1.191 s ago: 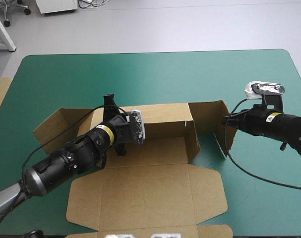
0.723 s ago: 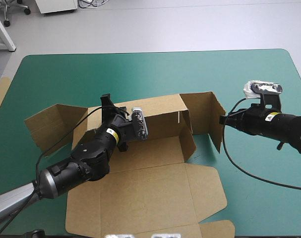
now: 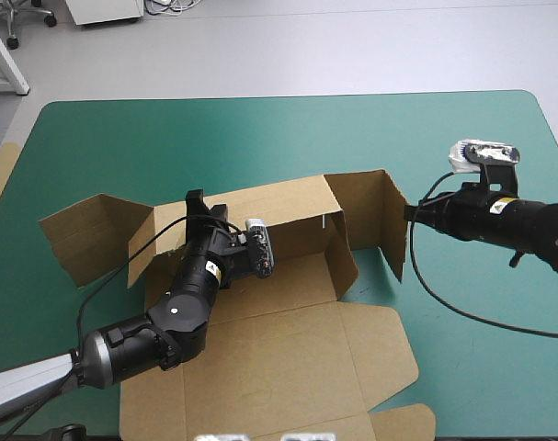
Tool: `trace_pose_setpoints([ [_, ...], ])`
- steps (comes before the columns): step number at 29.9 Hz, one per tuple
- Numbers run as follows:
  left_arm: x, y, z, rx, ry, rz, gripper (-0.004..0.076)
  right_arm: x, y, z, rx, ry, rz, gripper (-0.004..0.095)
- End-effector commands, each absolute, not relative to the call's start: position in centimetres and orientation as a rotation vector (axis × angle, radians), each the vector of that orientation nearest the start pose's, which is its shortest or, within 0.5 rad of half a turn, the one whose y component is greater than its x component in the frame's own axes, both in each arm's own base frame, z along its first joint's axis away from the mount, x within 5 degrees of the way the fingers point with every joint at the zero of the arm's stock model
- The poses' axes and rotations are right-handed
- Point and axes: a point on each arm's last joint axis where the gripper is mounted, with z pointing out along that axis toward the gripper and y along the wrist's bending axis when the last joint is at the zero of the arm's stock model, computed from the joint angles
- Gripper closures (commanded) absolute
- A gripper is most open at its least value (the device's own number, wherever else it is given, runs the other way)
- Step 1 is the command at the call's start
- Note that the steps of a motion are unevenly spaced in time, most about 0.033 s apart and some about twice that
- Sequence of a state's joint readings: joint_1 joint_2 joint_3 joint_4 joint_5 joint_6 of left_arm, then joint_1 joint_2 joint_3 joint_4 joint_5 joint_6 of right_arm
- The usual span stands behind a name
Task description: Fold the box
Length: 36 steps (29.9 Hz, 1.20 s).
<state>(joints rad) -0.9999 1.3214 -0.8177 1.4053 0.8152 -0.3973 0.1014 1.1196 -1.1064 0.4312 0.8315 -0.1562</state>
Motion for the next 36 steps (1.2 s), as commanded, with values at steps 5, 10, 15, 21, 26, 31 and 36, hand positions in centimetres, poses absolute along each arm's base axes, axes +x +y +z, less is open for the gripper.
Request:
trace_pose_setpoints([
  [5, 19.3, -17.6, 29.5, 1.313, 1.588, 0.812, 0.0734, 26.5, 4.9, 40.0, -0.086, 2.199, 0.774, 0.0927],
  [10, 19.3, -17.6, 29.5, 1.315, 1.586, 0.808, 0.0734, 29.5, 2.5, 40.3, -0.016, 2.209, 0.827, 0.0927],
  [15, 19.3, -17.7, 29.5, 1.313, 1.586, 0.802, 0.0734, 32.3, 1.6, 39.3, -0.007, 2.208, 0.999, 0.0927],
  [21, 19.2, -17.8, 29.0, 1.327, 1.605, 0.752, 0.0734, 34.7, 1.6, 36.7, 0.021, 2.276, 1.035, 0.0925],
  [26, 19.0, -18.0, 28.9, 1.335, 1.61, 0.724, 0.0734, 36.2, 1.3, 35.3, 0.057, 2.283, 1.023, 0.0925],
  [31, 19.0, -18.1, 28.9, 1.339, 1.606, 0.718, 0.0734, 37.5, 2.4, 35.6, -0.009, 2.296, 1.019, 0.092],
  [36, 19.0, -18.1, 28.9, 1.338, 1.612, 0.714, 0.0734, 38.8, 4.2, 37.0, -0.089, 2.355, 0.866, 0.092],
])
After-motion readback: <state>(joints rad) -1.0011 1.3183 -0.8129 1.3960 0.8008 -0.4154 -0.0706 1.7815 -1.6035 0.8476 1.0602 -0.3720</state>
